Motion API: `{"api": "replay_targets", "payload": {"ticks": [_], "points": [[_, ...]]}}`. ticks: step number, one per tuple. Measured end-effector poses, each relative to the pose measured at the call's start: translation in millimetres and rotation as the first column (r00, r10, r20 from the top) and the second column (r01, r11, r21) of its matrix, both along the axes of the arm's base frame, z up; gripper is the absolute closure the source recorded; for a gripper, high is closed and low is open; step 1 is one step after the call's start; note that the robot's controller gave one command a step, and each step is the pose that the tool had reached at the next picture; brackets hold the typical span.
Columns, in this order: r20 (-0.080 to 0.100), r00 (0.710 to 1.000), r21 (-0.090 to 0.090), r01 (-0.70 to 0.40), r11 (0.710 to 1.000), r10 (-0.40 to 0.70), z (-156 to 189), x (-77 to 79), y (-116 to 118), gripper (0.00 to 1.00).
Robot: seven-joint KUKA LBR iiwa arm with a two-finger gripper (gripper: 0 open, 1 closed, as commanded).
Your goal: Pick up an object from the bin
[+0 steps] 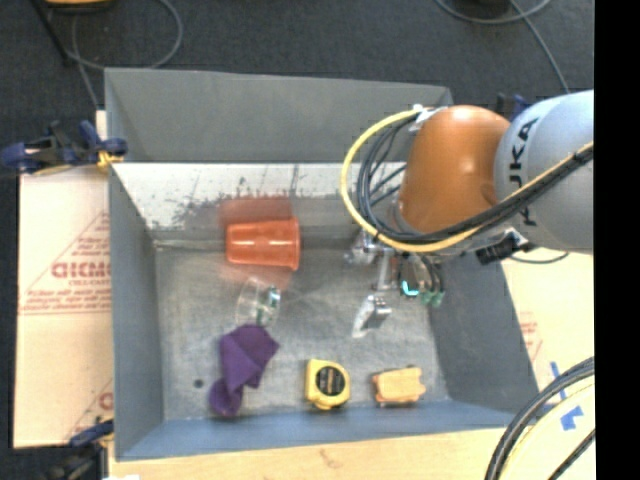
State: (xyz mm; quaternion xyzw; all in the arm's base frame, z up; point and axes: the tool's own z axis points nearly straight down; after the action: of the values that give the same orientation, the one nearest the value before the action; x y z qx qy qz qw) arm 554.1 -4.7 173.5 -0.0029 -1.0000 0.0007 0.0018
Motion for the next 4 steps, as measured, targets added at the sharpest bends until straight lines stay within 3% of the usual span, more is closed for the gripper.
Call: {"api": "replay_targets", "payload": {"ticks": [1, 2, 3, 4], "points": [[0.007, 1.0, 0.0, 0.0, 1.0, 0.0, 3.8, 1.7, -0.1, 0.0], [0.014, 0.994, -0.003, -0.105, 0.994, 0.105, -16.4, -6.4, 12.6, 0.0], [0.003, 0.969, 0.002, -0.246, 0.969, 0.246, -43.7, -39.5, 24.7, 0.0], [0.005, 0.988, 0.002, -0.157, 0.988, 0.157, -53.0, -50.0, 10.4, 0.0]]}}
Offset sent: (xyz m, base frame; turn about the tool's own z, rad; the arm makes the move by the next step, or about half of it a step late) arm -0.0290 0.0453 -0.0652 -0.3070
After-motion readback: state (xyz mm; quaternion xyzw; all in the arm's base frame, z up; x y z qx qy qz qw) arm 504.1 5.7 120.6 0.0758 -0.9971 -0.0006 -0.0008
